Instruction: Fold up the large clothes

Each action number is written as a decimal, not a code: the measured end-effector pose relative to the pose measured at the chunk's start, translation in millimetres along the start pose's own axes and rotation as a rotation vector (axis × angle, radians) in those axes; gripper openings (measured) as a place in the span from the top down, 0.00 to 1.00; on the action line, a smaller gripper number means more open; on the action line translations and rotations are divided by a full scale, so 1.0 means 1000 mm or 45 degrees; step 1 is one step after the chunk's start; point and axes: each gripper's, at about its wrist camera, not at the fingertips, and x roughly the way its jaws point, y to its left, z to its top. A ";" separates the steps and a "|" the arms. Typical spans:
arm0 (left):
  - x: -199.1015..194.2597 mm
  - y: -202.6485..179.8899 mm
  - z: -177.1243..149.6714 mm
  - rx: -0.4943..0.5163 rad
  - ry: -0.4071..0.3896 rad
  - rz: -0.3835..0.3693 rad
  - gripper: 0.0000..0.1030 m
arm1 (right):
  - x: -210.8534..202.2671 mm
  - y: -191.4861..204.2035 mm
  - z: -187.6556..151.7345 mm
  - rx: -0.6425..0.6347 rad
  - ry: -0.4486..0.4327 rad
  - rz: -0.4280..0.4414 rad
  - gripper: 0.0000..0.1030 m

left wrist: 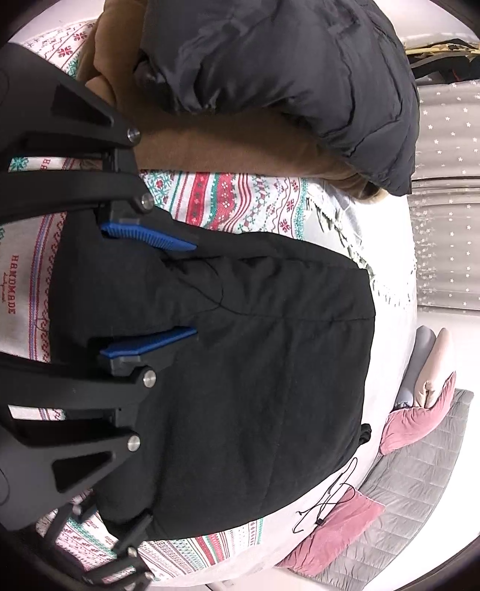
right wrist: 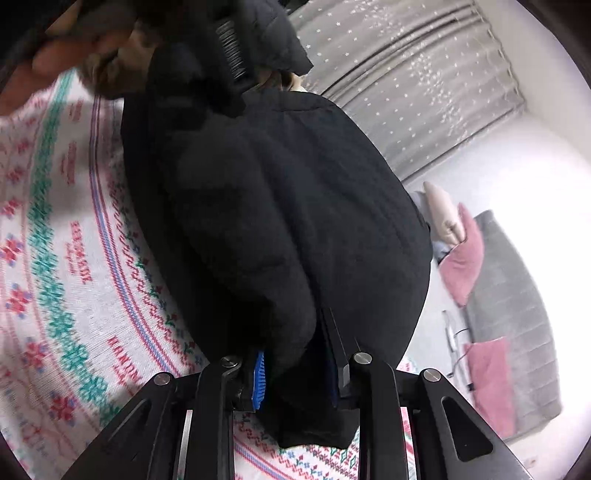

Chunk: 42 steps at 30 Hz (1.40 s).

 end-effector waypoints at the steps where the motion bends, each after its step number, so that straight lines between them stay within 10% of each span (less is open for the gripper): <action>1: 0.000 0.000 0.000 0.002 -0.001 -0.001 0.54 | -0.001 -0.013 -0.001 0.034 -0.017 0.039 0.74; 12: -0.001 0.000 -0.001 0.020 0.006 -0.028 0.51 | 0.006 -0.004 -0.023 -0.047 -0.019 -0.054 0.69; 20: 0.000 0.002 -0.006 0.024 0.006 -0.058 0.47 | 0.010 -0.018 -0.027 0.038 0.021 0.075 0.67; 26: 0.004 0.008 -0.004 -0.019 0.033 -0.096 0.47 | -0.002 -0.141 -0.017 0.500 0.040 0.539 0.65; 31: 0.002 0.004 -0.006 0.008 0.016 -0.074 0.46 | -0.010 -0.199 -0.008 0.783 -0.102 0.560 0.65; 42: -0.001 0.002 -0.004 0.008 0.039 -0.062 0.45 | 0.074 -0.117 0.000 0.751 0.184 0.504 0.77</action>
